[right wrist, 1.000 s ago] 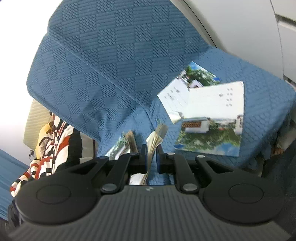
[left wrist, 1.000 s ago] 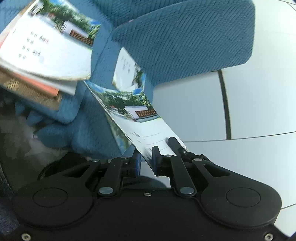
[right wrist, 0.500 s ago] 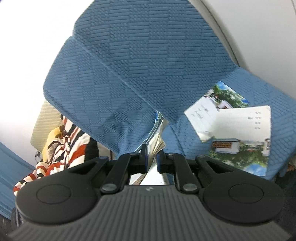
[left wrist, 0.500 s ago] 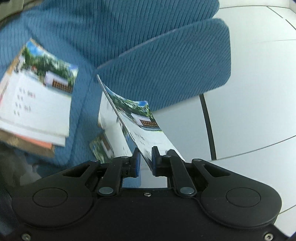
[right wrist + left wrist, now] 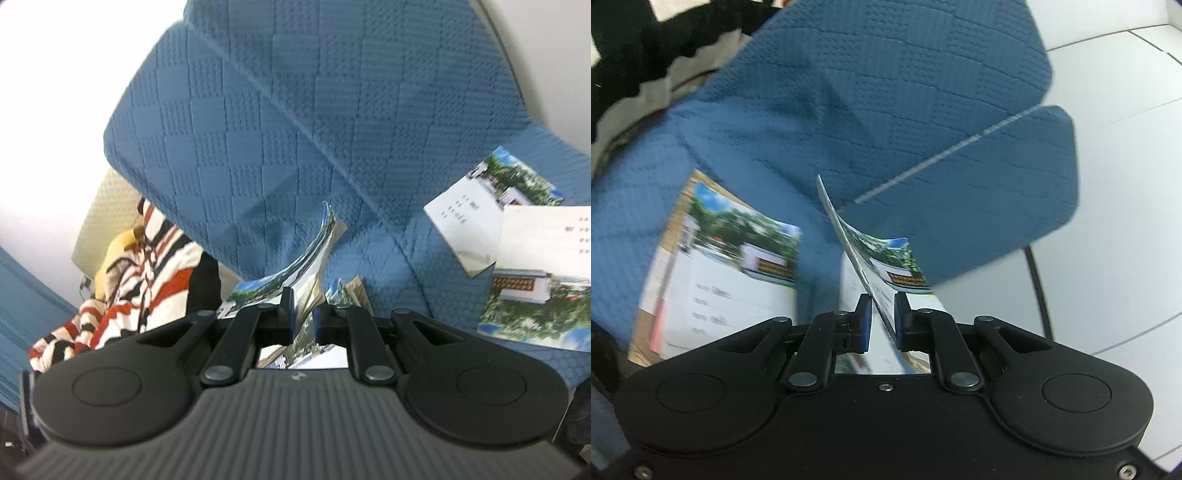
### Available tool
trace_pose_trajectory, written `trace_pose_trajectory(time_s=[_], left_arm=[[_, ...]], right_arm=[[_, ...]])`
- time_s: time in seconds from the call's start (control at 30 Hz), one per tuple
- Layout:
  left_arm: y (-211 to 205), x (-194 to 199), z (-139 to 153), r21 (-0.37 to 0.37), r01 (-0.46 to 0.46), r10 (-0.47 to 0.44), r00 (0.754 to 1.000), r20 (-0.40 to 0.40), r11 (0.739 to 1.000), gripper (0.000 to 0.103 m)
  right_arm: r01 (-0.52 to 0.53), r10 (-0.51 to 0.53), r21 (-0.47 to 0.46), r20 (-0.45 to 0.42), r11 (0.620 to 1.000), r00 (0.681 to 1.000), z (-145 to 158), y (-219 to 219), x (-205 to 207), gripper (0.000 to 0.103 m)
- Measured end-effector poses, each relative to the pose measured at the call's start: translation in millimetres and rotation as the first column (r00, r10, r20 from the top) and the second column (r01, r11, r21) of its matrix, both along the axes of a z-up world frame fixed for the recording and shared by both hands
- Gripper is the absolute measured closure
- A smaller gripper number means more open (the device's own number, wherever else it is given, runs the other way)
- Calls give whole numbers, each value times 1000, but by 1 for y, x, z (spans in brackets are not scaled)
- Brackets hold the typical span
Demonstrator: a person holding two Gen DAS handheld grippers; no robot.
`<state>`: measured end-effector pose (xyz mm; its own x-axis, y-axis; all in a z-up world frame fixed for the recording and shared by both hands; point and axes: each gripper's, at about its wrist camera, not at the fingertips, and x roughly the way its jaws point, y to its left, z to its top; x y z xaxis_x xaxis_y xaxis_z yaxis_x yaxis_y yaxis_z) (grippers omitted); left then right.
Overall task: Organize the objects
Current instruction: 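Carry the postcards to the book stack and lower them onto it, then open both grippers and withdraw up from the book stack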
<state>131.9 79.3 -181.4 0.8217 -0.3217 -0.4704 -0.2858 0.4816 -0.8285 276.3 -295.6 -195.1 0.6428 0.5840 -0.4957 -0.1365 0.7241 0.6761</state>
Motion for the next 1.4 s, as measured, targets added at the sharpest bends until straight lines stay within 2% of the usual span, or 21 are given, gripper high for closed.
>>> trace_pose_trajectory(time_s=[0.1, 0.33, 0.57, 0.87, 0.93, 1.03, 1.27, 1.4], left_arm=[[14, 1, -13, 19, -21, 22, 999, -26, 1000, 92], [36, 1, -58, 57, -41, 47, 992, -113, 998, 92], [35, -2, -94, 147, 0, 29, 981, -191, 989, 95], [31, -2, -137, 128, 52, -14, 960, -280, 990, 95], [31, -4, -141, 130, 55, -15, 957, -290, 990, 95], [32, -5, -142, 115, 54, -18, 955, -295, 992, 95], [30, -5, -131, 130, 69, -28, 956, -292, 989, 89], [29, -7, -118, 161, 69, -22, 960, -280, 985, 75]], right_arm=[[-24, 24, -21, 2, 1000, 1000, -14, 18, 7, 90], [-83, 78, -103, -59, 991, 995, -55, 55, 18, 90], [-99, 83, -142, -116, 985, 990, -91, 71, 11, 90], [-132, 92, -228, -177, 965, 980, -126, 78, 5, 90], [-136, 92, -249, -183, 959, 979, -131, 80, 4, 90], [-127, 83, -233, -191, 964, 978, -138, 77, 5, 90], [-141, 92, -247, -198, 959, 976, -133, 80, 7, 88], [-159, 109, -273, -188, 949, 976, -127, 83, 6, 84]])
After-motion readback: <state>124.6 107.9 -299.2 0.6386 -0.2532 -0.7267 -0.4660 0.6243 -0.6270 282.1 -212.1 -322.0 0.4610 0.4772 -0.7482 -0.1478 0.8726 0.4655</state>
